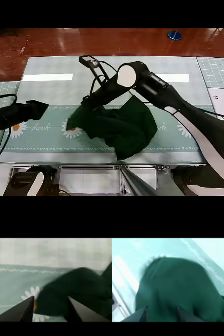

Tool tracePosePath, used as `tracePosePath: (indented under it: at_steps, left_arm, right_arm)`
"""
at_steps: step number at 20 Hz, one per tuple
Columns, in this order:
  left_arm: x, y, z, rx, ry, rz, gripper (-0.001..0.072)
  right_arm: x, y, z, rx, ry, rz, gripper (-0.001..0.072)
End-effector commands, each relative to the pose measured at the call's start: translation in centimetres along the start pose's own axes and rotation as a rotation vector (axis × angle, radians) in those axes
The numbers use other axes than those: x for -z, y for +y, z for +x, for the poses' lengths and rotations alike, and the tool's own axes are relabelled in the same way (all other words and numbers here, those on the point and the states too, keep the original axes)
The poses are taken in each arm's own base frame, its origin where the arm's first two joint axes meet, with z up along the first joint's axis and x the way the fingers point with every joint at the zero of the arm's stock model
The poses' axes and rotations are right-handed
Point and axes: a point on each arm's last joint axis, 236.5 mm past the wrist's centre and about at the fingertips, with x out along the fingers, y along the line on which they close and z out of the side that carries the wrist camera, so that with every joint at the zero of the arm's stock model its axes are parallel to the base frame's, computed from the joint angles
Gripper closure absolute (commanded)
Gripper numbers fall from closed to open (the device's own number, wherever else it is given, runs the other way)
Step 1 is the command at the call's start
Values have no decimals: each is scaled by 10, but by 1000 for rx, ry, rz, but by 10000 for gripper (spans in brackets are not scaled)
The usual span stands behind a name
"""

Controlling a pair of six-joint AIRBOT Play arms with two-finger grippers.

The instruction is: Fold the shirts.

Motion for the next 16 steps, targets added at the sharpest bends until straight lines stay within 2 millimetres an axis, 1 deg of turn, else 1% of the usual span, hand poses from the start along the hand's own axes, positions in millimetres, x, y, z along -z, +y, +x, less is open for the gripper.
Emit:
tracePosePath:
  at_steps: [1, 2, 3, 4, 5, 6, 7, 8, 9, 10, 11, 12, 13, 14, 15, 16]
  left_arm:
    - [23, 10, 9, -22, 80, 36, 204]
    - [21, 28, 9, -88, 80, 23, 204]
    - [20, 47, 9, -145, 84, -10, 204]
    - [24, 59, 11, -172, 103, -63, 204]
    - [35, 64, 20, -159, 145, -174, 205]
    - [52, 52, 36, -73, 210, -274, 205]
    - [71, 36, 53, 34, 284, -339, 204]
    - [92, 20, 66, 132, 369, -386, 205]
    - [113, 7, 76, 211, 460, -436, 204]
    - [129, -4, 82, 279, 538, -485, 204]
    - [138, -12, 85, 334, 593, -508, 204]
    - [148, -18, 86, 373, 655, -514, 204]
    - [156, -20, 89, 379, 700, -520, 203]
    - [159, -19, 95, 369, 710, -518, 204]
    - [157, -15, 107, 342, 681, -520, 204]
    - [149, -13, 119, 327, 633, -531, 203]
  right_arm:
    - [4, -66, -44, 105, 24, 100, 301]
    - [4, -102, -85, 188, -6, 141, 301]
    - [13, -143, -129, 299, -32, 202, 301]
    - [32, -184, -175, 418, -63, 285, 301]
    - [61, -218, -214, 514, -91, 384, 302]
    - [93, -242, -237, 565, -121, 481, 303]
    - [126, -257, -246, 577, -170, 590, 307]
    - [157, -265, -242, 557, -214, 685, 307]
    - [189, -266, -229, 517, -242, 770, 307]
    - [216, -263, -214, 475, -251, 827, 307]
    - [240, -257, -197, 429, -254, 875, 307]
    - [256, -251, -184, 392, -257, 911, 307]
    - [269, -246, -171, 361, -257, 945, 307]
    - [278, -241, -161, 335, -251, 966, 307]
    - [283, -234, -150, 298, -236, 977, 307]
    - [287, -226, -140, 257, -217, 986, 307]
